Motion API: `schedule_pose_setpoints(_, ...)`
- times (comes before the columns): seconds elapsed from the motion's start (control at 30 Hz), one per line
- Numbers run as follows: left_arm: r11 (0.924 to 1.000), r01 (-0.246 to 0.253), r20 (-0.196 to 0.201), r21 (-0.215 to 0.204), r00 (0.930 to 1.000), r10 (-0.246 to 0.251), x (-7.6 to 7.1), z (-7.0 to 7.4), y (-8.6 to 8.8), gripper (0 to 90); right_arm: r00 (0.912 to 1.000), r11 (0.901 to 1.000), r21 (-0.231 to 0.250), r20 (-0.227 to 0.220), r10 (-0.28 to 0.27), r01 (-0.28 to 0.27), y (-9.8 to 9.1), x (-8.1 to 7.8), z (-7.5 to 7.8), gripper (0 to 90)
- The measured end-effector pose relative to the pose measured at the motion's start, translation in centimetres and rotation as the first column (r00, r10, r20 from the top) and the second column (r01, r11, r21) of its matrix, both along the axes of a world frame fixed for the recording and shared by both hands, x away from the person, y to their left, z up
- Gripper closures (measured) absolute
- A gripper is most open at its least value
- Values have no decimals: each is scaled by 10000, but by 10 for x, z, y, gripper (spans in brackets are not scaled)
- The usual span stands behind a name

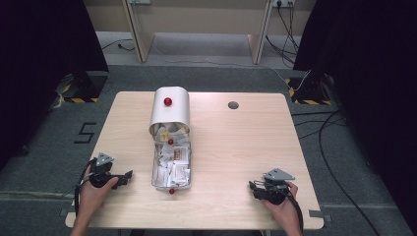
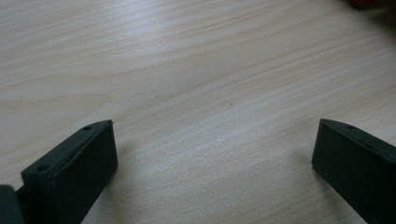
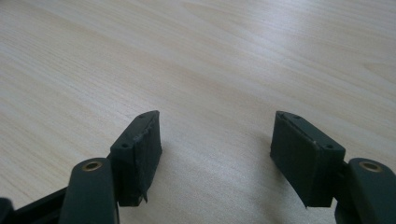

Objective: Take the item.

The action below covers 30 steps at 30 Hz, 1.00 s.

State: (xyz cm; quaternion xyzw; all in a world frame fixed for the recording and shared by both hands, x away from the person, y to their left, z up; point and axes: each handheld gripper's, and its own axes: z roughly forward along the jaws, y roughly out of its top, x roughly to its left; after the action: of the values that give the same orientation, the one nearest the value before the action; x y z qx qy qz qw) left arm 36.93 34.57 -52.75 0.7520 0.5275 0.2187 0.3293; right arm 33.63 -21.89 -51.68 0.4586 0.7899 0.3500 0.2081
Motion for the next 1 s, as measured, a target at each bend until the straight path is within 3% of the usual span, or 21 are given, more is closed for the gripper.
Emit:
schedule_pose_setpoints(0.73,10000,4,-1,0,10000,-4,0,0,0,0,10000,10000,29,-35,-5,5,1,1,0,346)
schedule_pose_setpoints(1.0,10000,-8,0,-13,10000,8,0,0,0,0,9997,9999,66,169,155,-156,5,1,1,355)
